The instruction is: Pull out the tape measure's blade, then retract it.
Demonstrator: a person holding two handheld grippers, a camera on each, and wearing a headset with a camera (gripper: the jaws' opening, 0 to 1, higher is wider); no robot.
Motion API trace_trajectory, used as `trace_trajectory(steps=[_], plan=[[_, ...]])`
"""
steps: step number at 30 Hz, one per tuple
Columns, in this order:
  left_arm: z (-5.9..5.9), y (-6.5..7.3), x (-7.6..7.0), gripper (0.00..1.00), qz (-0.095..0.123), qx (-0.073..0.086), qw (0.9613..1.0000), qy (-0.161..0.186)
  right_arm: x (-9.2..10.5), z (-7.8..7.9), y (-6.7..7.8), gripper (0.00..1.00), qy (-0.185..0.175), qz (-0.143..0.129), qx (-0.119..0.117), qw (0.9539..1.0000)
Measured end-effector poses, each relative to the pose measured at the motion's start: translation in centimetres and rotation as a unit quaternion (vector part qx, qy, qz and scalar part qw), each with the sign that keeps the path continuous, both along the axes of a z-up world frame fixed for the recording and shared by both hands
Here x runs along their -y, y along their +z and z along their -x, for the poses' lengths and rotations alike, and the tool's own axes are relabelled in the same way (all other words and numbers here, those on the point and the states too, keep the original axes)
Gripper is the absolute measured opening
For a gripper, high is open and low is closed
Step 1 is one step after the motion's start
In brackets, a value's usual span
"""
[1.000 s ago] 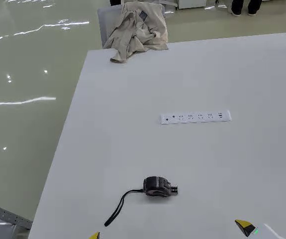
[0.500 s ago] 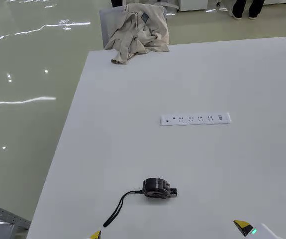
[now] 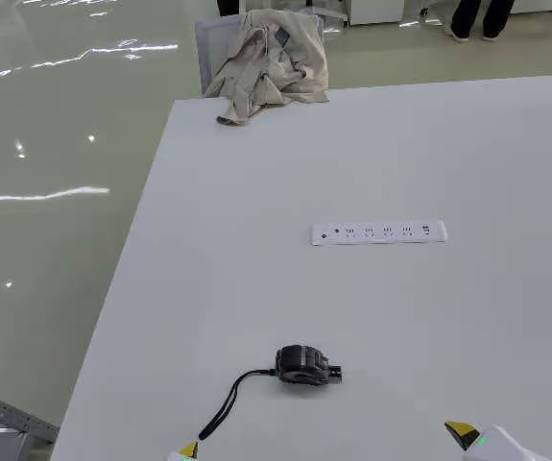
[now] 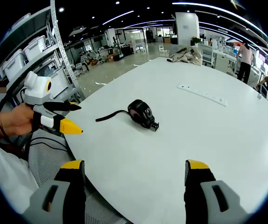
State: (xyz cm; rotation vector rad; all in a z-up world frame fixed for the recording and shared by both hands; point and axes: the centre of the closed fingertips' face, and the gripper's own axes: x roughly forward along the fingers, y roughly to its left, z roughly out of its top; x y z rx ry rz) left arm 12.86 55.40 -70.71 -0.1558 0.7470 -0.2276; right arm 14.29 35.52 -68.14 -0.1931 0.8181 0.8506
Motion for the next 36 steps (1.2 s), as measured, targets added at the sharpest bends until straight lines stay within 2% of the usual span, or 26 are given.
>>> trace_trajectory(steps=[30,36], plan=[[-1.7,-1.0,0.3,1.0,-0.001,-0.002,1.0,-0.006,-0.8,-1.8,-1.6,0.89,0.021,0.009,0.0,0.9997],[-2.2,-1.2,0.3,0.99,-0.003,0.004,0.9999,-0.012,-1.0,-2.5,-2.1,0.87,0.031,0.011,0.009,0.9994]])
